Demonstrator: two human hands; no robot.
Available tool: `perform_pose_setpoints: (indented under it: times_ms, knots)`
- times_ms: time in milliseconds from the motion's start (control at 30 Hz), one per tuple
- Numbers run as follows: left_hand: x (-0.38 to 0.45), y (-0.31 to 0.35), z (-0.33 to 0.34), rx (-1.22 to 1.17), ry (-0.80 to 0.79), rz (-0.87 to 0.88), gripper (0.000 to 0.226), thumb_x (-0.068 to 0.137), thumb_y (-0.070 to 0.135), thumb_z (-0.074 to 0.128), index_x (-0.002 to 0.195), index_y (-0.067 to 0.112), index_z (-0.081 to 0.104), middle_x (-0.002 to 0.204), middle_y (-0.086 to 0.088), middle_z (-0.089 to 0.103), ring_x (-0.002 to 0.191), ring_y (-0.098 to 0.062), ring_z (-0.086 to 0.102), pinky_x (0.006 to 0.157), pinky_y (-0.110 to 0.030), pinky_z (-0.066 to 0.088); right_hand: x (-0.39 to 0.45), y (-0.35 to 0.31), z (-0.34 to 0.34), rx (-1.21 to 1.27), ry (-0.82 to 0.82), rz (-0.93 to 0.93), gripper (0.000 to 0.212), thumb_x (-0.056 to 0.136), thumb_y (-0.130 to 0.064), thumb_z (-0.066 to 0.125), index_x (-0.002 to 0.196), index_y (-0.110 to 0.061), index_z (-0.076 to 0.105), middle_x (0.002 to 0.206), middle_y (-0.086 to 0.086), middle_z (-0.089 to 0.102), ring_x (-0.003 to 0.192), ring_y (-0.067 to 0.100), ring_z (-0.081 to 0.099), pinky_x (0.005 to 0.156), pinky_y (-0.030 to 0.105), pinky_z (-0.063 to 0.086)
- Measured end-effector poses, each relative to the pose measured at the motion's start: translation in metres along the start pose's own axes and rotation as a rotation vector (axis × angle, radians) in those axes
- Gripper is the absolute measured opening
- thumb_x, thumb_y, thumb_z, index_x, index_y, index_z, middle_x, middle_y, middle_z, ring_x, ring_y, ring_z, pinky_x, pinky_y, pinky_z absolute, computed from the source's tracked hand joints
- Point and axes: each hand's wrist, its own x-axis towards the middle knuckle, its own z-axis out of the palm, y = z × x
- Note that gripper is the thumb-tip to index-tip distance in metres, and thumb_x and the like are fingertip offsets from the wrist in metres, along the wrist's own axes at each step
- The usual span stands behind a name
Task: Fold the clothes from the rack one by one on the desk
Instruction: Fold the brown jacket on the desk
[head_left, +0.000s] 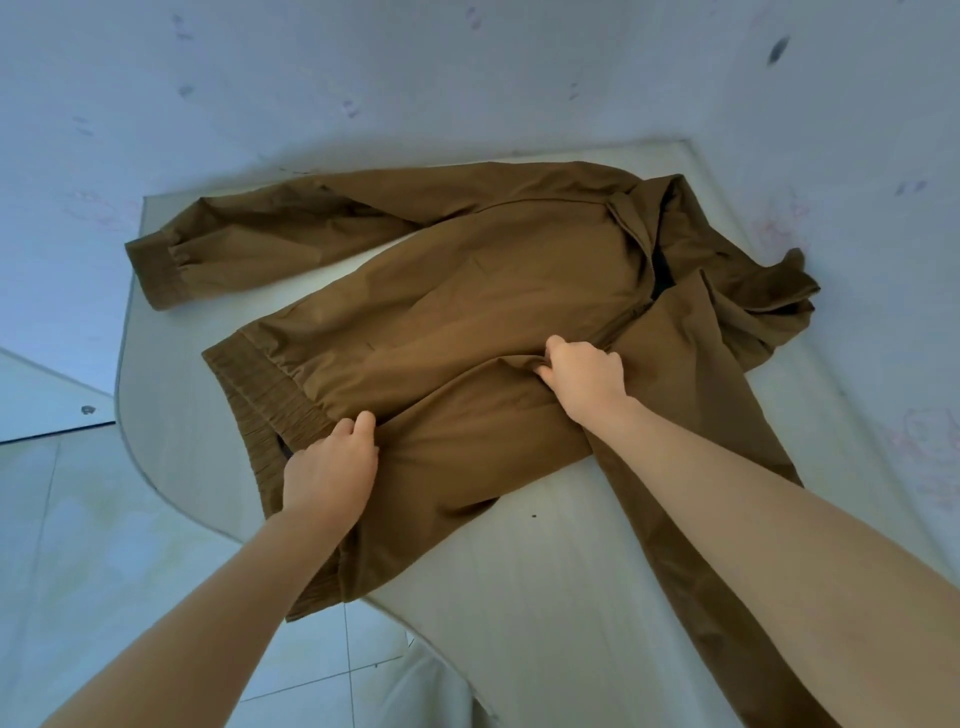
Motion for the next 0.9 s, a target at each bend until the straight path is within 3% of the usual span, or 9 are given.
perform_pose_setpoints:
  times_ms: [100,200,333,433,533,667,733,800,900]
  knots:
    - [0.002,0.006,-0.001,0.162,-0.031,-0.037,0.034,0.096,0.028,0.054,0.126,0.023,0.039,0.120,-0.001,0.049,0.103,-0.020,0.055,0.087,-0.036,0.048,0.009,0.003,-0.004,0.022,-0.098,-0.078,0.028,0.098,-0.040,0.047,0.104,-0.014,0.052,0.103,0.008,0.065,0.095,0.030,0.061,0.079,0.040,0.044]
    - [0.010,0.029,-0.011,0.259,-0.013,0.006,0.060,0.091,0.030,0.063,0.140,0.024,0.029,0.143,-0.005,0.034,0.128,-0.028,0.039,0.104,-0.041,0.039,0.017,0.016,-0.026,0.300,-0.302,-0.167,0.037,0.090,-0.047,0.059,0.109,-0.014,0.059,0.107,0.005,0.064,0.096,0.022,0.058,0.082,0.033,0.048]
    - [0.020,0.088,-0.017,-0.003,0.096,0.213,0.056,0.096,0.019,0.051,0.147,0.021,0.028,0.151,-0.003,0.031,0.138,-0.024,0.030,0.117,-0.038,0.024,0.015,0.070,-0.064,0.452,-0.119,-0.199,0.031,0.092,-0.042,0.059,0.109,-0.017,0.063,0.106,-0.002,0.064,0.094,0.011,0.059,0.083,0.024,0.047]
    - [0.029,0.137,-0.014,-0.229,0.181,0.318,0.056,0.095,0.012,0.048,0.148,0.019,0.031,0.152,-0.002,0.034,0.140,-0.023,0.030,0.117,-0.035,0.021,0.017,0.138,-0.073,0.372,0.194,-0.028,0.023,0.094,-0.010,0.053,0.116,-0.012,0.061,0.112,0.006,0.061,0.100,0.018,0.058,0.091,0.030,0.047]
    - [0.048,0.172,-0.009,-0.258,0.224,0.382,0.059,0.094,0.013,0.052,0.149,0.020,0.032,0.152,-0.003,0.035,0.141,-0.025,0.029,0.119,-0.041,0.018,0.019,0.200,-0.066,0.350,0.190,0.235,0.038,0.087,0.005,0.048,0.120,-0.011,0.056,0.115,0.011,0.058,0.109,0.029,0.055,0.098,0.042,0.045]
    - [0.074,0.189,-0.012,-0.237,0.208,0.435,0.051,0.095,0.017,0.053,0.144,0.026,0.040,0.144,0.002,0.045,0.138,-0.022,0.033,0.118,-0.041,0.015,0.015,0.227,-0.048,0.312,-0.002,0.171,0.040,0.089,-0.021,0.062,0.128,-0.022,0.053,0.118,0.004,0.059,0.113,0.028,0.053,0.102,0.044,0.041]
    - [0.083,0.185,-0.013,-0.236,0.180,0.477,0.039,0.098,0.023,0.050,0.137,0.027,0.049,0.134,0.005,0.054,0.127,-0.018,0.045,0.112,-0.035,0.028,0.019,0.225,-0.041,0.277,-0.003,0.107,0.029,0.089,-0.039,0.059,0.118,-0.033,0.055,0.118,-0.001,0.059,0.113,0.030,0.051,0.099,0.049,0.040]
    - [0.087,0.177,-0.015,-0.287,0.170,0.484,0.033,0.098,0.025,0.051,0.130,0.026,0.055,0.125,0.006,0.060,0.114,-0.015,0.054,0.100,-0.031,0.041,0.025,0.224,-0.042,0.316,0.084,0.115,0.008,0.095,-0.034,0.054,0.098,-0.028,0.057,0.103,-0.001,0.061,0.104,0.029,0.054,0.094,0.051,0.044]
    - [0.089,0.166,-0.015,-0.432,0.213,0.484,0.029,0.096,0.017,0.054,0.124,0.020,0.061,0.116,0.004,0.064,0.106,-0.016,0.061,0.092,-0.030,0.050,0.028,0.236,-0.045,0.297,0.221,0.141,0.006,0.098,-0.027,0.049,0.093,-0.024,0.050,0.089,-0.002,0.056,0.097,0.026,0.054,0.090,0.042,0.042]
